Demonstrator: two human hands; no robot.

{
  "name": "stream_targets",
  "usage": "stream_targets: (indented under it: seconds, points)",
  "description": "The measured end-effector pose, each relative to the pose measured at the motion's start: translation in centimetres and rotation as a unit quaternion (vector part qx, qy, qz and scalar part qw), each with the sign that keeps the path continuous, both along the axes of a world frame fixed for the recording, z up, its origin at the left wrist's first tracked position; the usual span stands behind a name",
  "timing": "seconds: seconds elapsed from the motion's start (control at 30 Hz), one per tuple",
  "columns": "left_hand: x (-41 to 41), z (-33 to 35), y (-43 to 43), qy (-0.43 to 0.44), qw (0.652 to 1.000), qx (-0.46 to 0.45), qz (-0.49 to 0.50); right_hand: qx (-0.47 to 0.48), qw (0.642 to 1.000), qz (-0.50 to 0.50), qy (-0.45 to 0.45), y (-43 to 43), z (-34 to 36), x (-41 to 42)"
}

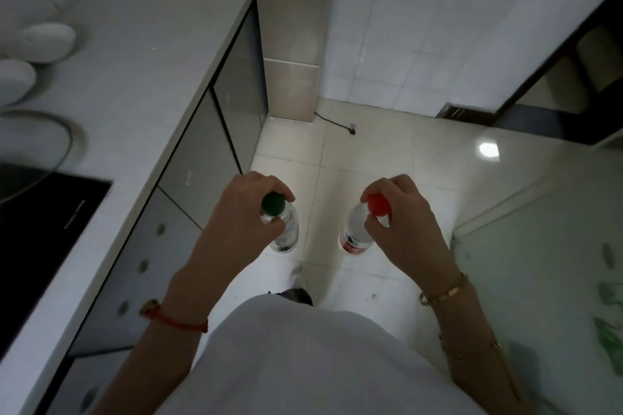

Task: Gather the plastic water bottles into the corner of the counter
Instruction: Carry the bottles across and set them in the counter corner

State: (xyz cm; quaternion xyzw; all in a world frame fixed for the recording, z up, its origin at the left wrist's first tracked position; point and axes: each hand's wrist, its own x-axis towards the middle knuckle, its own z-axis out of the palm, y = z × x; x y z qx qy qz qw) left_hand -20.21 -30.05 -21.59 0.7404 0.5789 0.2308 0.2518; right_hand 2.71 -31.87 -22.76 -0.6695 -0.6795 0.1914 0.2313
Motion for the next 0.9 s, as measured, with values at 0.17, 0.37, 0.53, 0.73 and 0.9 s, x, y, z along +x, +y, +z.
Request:
stream_targets:
  seconds: [0.17,0.37,0.53,0.73,0.9]
  points:
    - [1.1,0.5,8.1,0.0,0.999,0.026,-0.022,0.016,1.0,-0.02,-0.003,7.7,0.6,0.5]
    - [2.1,1.1,16.3,0.0,0.999,0.034,-0.034,0.022,0.999,-0.032,0.003,15.6,1.0,1.0]
    - [3.1,0.6,22.5,0.001,0.999,0.027,-0.033,0.02,0.999,-0.028,0.016,21.8,0.7,1.9]
    - [5.0,-0.2,29.9,0.006,1.0,0.018,-0.006,0.021,1.0,-0.001,0.02,30.3,-0.3,3.9]
    - [7.0,0.1,36.3,0.006,0.999,0.014,0.032,0.016,0.999,0.038,0.014,38.5,-0.6,6.0]
